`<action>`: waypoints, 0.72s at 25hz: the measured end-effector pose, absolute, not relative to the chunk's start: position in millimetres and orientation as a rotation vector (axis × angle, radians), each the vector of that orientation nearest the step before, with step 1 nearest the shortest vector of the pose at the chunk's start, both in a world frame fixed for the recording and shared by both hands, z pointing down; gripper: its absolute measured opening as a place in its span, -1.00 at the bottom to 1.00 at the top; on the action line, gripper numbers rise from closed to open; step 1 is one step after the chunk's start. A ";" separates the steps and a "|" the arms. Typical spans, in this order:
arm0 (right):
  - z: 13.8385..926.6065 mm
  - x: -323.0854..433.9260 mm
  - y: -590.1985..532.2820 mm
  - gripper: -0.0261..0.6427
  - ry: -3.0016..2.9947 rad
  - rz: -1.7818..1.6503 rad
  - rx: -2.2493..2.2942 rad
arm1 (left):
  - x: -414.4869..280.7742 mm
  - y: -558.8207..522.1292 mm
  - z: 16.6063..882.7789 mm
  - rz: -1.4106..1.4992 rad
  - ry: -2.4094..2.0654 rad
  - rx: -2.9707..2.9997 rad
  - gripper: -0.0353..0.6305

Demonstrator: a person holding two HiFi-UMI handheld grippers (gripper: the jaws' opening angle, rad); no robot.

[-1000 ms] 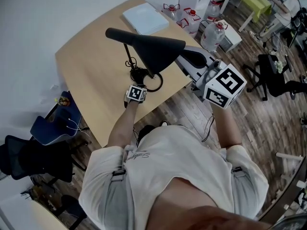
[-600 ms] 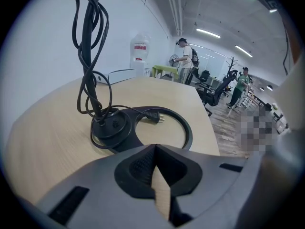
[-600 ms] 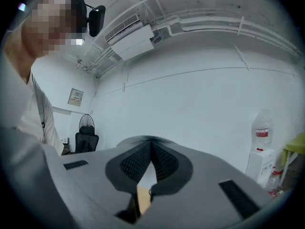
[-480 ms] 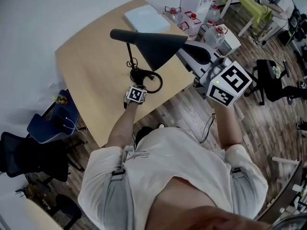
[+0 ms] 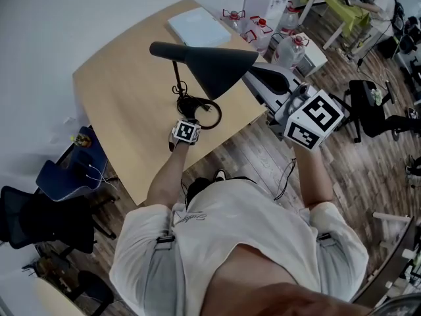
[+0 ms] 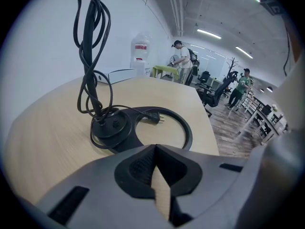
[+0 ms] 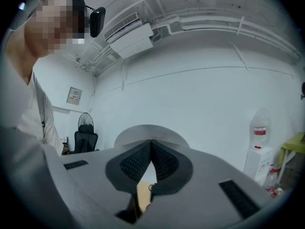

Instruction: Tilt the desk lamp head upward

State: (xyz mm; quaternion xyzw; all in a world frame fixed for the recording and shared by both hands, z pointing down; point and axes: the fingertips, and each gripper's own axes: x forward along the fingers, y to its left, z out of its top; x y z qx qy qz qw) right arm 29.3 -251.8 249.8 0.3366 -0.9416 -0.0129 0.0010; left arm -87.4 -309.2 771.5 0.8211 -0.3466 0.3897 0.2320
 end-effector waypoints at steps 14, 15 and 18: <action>334.6 21.2 -227.0 -0.94 -2.709 0.040 1.178 | -113.6 -258.6 694.0 0.774 -1.057 2.326 -0.85; 341.2 18.0 -221.5 -0.94 -2.696 0.044 1.178 | -115.2 -251.1 682.1 0.753 -1.066 2.344 -0.85; 358.7 7.3 -203.3 -0.94 -2.684 0.080 1.183 | -118.5 -226.8 645.0 0.692 -1.079 2.405 -0.85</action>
